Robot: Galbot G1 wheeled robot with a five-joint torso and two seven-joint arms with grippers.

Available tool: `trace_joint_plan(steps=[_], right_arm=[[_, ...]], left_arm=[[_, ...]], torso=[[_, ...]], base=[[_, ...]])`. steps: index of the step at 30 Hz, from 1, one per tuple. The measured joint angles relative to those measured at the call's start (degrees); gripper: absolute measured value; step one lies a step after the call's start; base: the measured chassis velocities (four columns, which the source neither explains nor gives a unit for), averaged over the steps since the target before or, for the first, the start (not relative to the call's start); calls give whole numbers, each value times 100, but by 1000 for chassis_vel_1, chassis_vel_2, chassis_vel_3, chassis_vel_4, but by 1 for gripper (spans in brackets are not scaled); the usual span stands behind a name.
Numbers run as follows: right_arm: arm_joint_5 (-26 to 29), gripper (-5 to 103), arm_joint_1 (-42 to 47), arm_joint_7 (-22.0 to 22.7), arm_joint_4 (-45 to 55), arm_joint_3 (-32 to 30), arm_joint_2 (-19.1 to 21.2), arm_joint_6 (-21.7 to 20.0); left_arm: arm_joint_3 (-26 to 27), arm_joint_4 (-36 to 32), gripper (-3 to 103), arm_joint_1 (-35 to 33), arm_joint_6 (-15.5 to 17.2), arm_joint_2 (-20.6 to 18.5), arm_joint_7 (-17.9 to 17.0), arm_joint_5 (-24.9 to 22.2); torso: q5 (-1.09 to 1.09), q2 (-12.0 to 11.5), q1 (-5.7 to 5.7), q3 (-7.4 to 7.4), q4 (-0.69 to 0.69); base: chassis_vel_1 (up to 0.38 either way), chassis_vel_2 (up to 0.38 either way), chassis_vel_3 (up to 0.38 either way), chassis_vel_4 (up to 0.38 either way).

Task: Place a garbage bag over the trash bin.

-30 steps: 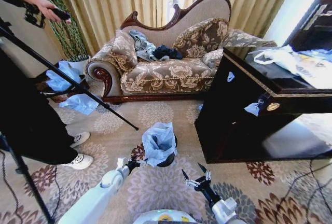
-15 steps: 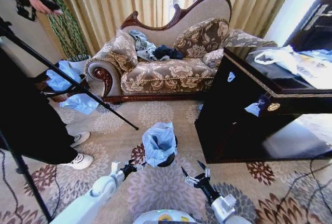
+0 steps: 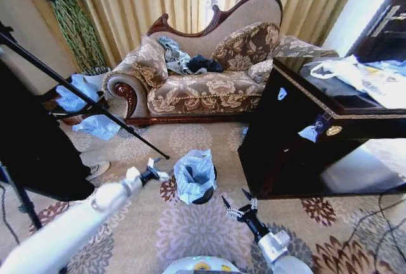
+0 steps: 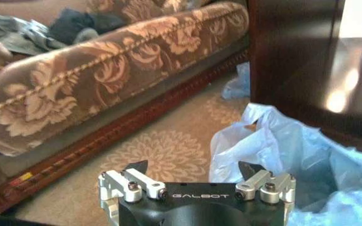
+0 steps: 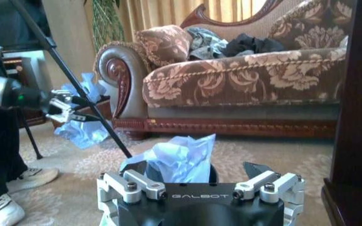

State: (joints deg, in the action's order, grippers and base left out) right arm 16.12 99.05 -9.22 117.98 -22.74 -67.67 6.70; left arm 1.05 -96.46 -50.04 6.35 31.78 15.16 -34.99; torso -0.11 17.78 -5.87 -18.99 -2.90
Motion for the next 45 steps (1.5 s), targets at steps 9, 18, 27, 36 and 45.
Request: trace_joint_plan(steps=[9,18,27,36,45], right_arm=[[-33,100,43,27,-39,12,-13,3],[-25,100,-22,55,-145,26,22,6],[-21,100,-161,56,-272,54,8,31],[-12,100,-190,57,-363,40,7,135],[0,100,-143,55,-412,5,15,242]], left_arm=[[-1734,1456,97,2222,-130,889,618,-496],[-3098,2986,96,3674,-404,1695,1357,-774],[-3868,4422,91,4459,-661,2729,2099,-763],[-4273,5040,88,4507,-837,3501,2392,-476],[-4271,5485,81,4492,-992,3844,2716,-69]], torso=[[2,0,0,0,-1],[2,0,0,0,-1],[0,-1,0,0,-1],[4,0,0,1,-1],[2,0,0,1,-1]], base=[[0,0,0,0],[0,0,0,0],[0,0,0,0],[0,0,0,0],[0,0,0,0]])
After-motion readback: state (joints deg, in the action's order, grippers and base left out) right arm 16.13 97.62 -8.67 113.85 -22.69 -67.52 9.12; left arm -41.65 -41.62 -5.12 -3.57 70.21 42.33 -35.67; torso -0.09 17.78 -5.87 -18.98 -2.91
